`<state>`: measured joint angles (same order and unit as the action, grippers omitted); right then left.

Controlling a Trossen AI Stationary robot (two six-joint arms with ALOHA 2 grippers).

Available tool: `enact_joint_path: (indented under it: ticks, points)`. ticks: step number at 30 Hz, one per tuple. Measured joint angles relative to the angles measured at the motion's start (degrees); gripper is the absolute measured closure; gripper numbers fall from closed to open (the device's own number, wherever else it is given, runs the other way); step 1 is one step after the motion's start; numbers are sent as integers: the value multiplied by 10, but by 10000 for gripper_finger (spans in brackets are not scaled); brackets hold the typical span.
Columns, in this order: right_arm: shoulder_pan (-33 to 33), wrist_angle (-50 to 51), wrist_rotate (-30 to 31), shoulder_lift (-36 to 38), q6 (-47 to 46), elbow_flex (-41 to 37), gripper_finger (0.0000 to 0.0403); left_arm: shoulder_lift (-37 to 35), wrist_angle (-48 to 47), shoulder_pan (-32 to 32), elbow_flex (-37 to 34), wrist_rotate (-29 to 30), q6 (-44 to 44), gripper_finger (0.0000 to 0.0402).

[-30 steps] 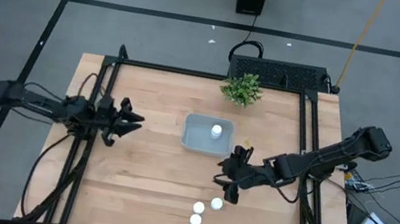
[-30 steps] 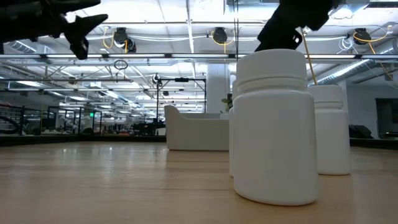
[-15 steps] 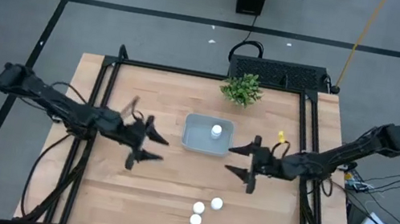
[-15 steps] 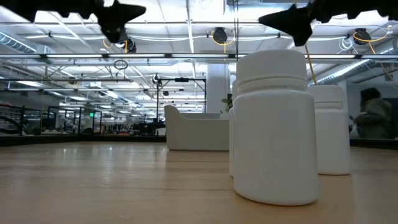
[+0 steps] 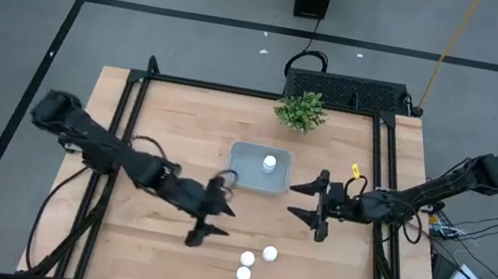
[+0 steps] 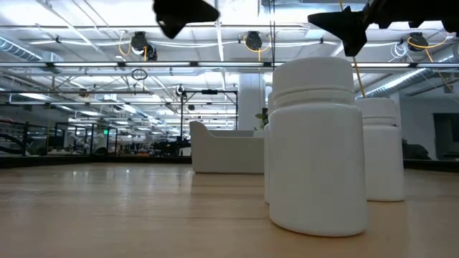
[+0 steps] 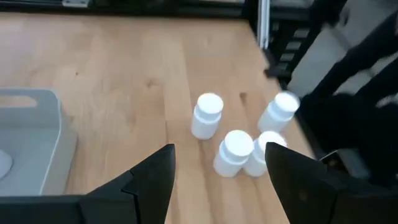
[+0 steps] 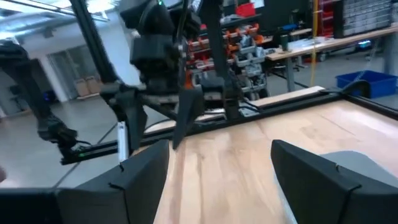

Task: Pick and place pill bottles into a basket
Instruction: Put the white pill bottle into the gray bin

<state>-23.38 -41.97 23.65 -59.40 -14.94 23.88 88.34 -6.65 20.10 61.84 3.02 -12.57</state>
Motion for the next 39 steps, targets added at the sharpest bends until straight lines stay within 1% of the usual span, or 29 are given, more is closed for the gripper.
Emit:
enact_joint_path:
  ticks: [3,8,13,17,22,27,33,37,39]
  points:
    - [-1,-11,-17,0,0,0,124,50,-65,0,61,-1,34,144]
    - [-9,-16,-29,0,7,0,124,106,-92,7,127,-5,104,144]
    - [-15,-16,-29,0,9,0,124,161,-154,8,175,-5,120,144]
    - [-15,-16,-29,0,11,0,124,208,-153,20,202,-21,135,144]
    - [-15,-15,-29,0,13,0,124,243,-174,38,252,-19,147,144]
    - [-15,-13,-29,0,12,0,124,256,-184,52,273,-7,151,144]
    - [-15,-11,-29,0,11,0,124,257,-189,37,270,16,153,144]
    - [-15,-11,-29,0,8,0,124,267,-185,29,270,4,153,144]
    - [-15,-11,-30,0,7,0,124,274,-197,30,268,4,157,144]
